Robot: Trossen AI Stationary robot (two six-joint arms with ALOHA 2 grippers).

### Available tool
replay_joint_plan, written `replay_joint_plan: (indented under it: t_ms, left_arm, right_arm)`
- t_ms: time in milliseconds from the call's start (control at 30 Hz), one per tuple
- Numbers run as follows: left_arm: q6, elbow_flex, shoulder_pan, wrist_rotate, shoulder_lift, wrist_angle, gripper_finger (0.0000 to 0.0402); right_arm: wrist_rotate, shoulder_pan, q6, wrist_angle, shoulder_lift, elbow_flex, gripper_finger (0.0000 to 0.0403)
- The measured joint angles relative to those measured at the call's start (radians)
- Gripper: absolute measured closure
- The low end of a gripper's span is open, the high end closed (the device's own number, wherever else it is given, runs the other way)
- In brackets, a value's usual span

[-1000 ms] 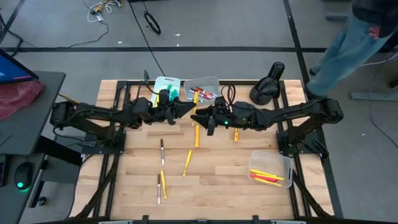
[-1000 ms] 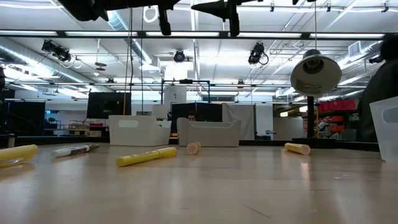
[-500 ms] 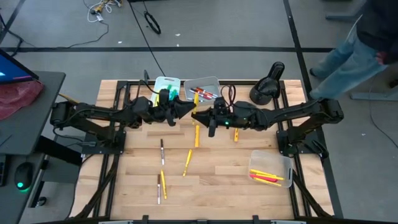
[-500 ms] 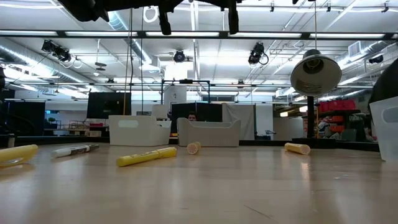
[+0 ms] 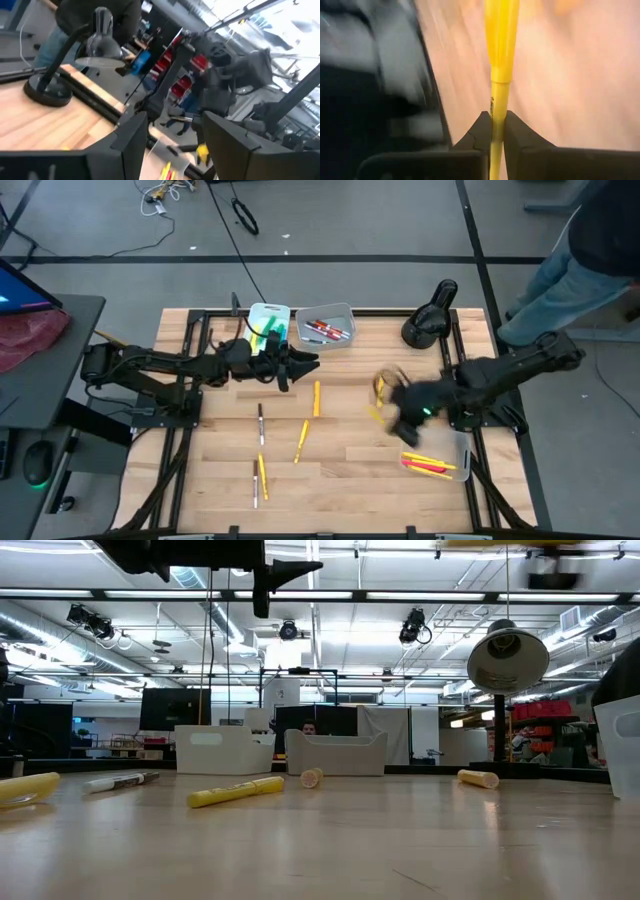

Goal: Pick & Place Markers
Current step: Put the yellow pen into the transparent bin, then put the brown marker pen into the gray bin

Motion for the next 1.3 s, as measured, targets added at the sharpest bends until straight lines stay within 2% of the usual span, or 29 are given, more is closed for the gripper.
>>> replay_joint_plan:
  t_ms: [133,200,267,467,567,700,967,1133,1300]
  left_arm:
    - [0.003,0.0,0.001,0.0,0.0,-0.024,0.0204]
    - [0.019,0.0,0.001,-0.001,0.0,-0.025,0.0207]
    - [0.032,0.0,0.001,-0.001,0.0,-0.025,0.0208]
    - [0.028,0.0,0.0,-0.001,0.0,-0.026,0.0209]
    - [0.01,0.0,0.0,-0.001,0.0,-0.027,0.0209]
    - [-0.001,0.0,0.0,0.02,0.0,-0.028,0.0209]
    - [-0.001,0.0,0.0,0.024,0.0,-0.03,0.0209]
    - [0.0,0.0,0.0,0.065,0.0,-0.03,0.0209]
    - [0.028,0.0,-0.006,0.196,0.0,-0.033,0.0209]
  right_arm:
    - [-0.138,0.128,0.109,-0.402,-0.003,0.0,0.0388]
    - [-0.155,0.173,0.126,-0.567,0.016,0.0,0.0388]
    - [-0.162,0.189,0.099,-0.658,0.044,-0.011,0.0388]
    - [-0.369,0.179,-0.035,-0.548,0.119,-0.198,0.0388]
    - [-0.407,0.179,-0.031,-0.504,0.168,-0.273,0.0388]
    - [-0.401,0.179,-0.039,-0.405,0.227,-0.314,0.0382]
    - [-0.382,0.178,-0.018,-0.296,0.306,-0.329,0.0308]
    - [-0.388,0.178,0.027,-0.35,0.288,-0.276,0.0264]
    - [-0.266,0.199,0.152,-0.489,0.242,-0.124,0.0252]
